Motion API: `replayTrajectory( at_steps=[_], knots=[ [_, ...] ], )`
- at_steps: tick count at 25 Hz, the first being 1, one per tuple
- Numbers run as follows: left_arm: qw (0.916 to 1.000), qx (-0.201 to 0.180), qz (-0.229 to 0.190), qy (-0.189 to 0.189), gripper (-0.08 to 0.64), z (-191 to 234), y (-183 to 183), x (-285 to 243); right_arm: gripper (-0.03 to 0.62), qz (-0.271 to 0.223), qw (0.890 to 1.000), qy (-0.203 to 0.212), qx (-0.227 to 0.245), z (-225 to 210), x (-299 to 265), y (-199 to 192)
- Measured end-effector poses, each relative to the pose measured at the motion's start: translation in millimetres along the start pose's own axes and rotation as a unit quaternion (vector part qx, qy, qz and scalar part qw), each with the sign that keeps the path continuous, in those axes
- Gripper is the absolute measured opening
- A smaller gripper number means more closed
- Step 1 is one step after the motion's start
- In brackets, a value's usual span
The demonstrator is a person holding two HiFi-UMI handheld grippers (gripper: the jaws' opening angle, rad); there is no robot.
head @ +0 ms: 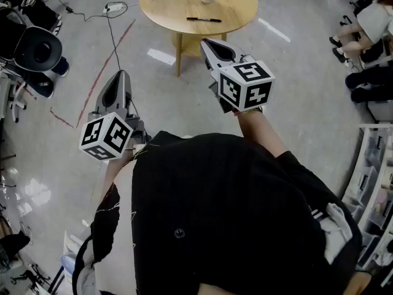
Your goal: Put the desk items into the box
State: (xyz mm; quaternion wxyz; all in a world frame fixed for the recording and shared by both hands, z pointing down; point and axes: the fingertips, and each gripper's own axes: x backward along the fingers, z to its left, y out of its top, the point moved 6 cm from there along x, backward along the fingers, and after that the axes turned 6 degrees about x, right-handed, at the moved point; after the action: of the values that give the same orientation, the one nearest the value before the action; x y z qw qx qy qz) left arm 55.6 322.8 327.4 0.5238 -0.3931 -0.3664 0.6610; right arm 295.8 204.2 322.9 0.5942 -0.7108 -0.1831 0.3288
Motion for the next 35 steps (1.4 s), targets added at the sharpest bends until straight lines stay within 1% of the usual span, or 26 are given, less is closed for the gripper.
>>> replayTrajectory(
  at_steps=[5, 10, 12, 16, 21, 29, 35],
  knots=[
    [1.0000, 0.004, 0.003, 0.002, 0.009, -1.0, -1.8, -5.8, 0.005, 0.004, 1.000, 0.000, -0.006, -5.8, -3.1, -2.4],
    [1.0000, 0.001, 0.006, 0.004, 0.009, -4.7, -3.5, -6.7, 0.005, 0.004, 0.999, -0.001, -0.042, -12.3, -4.8, -8.8],
    [0.9999, 0.004, 0.016, 0.004, 0.009, -1.6, -8.2, -7.4, 0.005, 0.015, 0.999, -0.001, -0.050, -13.2, -10.1, -15.8],
    [0.9995, 0.015, 0.025, 0.011, 0.009, 10.5, -12.4, -11.1, 0.005, 0.046, 0.998, 0.000, -0.044, -11.9, -26.1, -25.8],
    [0.9985, 0.033, 0.039, 0.020, 0.009, 24.3, -19.4, -21.6, 0.005, 0.066, 0.997, 0.012, -0.043, -8.5, -44.1, -35.1],
    [0.9988, 0.035, 0.031, 0.015, 0.009, 58.3, 3.0, -60.2, 0.005, 0.071, 0.997, 0.010, -0.034, -16.5, -93.4, -20.6],
    [0.9989, 0.036, 0.030, 0.008, 0.009, 88.4, 32.6, -93.3, 0.005, 0.073, 0.997, 0.004, -0.035, -18.9, -138.1, -2.2]
  ],
)
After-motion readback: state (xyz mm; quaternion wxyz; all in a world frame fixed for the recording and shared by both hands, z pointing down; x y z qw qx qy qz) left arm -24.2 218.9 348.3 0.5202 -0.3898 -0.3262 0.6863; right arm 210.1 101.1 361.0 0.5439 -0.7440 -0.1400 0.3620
